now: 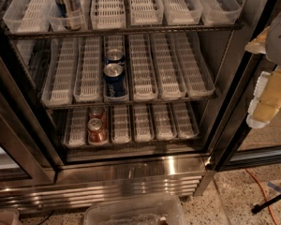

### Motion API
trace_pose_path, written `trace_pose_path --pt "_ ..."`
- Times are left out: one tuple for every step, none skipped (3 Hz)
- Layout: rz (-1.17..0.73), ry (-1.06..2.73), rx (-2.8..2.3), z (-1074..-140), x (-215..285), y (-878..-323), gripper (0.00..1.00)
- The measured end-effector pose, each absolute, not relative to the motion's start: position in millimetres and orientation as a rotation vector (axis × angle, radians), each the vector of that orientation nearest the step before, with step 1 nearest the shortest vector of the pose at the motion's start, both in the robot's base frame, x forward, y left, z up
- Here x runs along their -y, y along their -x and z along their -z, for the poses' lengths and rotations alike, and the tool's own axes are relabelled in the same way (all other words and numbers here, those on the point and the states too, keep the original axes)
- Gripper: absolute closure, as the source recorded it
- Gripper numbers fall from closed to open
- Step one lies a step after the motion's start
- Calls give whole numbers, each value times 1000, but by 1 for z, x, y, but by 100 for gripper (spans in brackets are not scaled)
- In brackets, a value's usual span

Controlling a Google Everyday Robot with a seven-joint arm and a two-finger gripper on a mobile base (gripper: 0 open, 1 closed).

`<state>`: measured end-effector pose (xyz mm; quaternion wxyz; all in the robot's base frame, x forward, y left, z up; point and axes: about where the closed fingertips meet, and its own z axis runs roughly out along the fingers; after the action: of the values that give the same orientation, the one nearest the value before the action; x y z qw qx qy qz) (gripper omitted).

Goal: Pick redbull can from top shelf of fridge

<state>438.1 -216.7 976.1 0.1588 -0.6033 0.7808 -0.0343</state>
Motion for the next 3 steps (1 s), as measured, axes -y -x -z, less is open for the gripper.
trace_pose_path --pt "98 1725 -2232 -976 217 -438 0" --pt "79 1712 -2213 -978 212 -438 0" --pt "8 1670 -2157 -982 198 -430 0"
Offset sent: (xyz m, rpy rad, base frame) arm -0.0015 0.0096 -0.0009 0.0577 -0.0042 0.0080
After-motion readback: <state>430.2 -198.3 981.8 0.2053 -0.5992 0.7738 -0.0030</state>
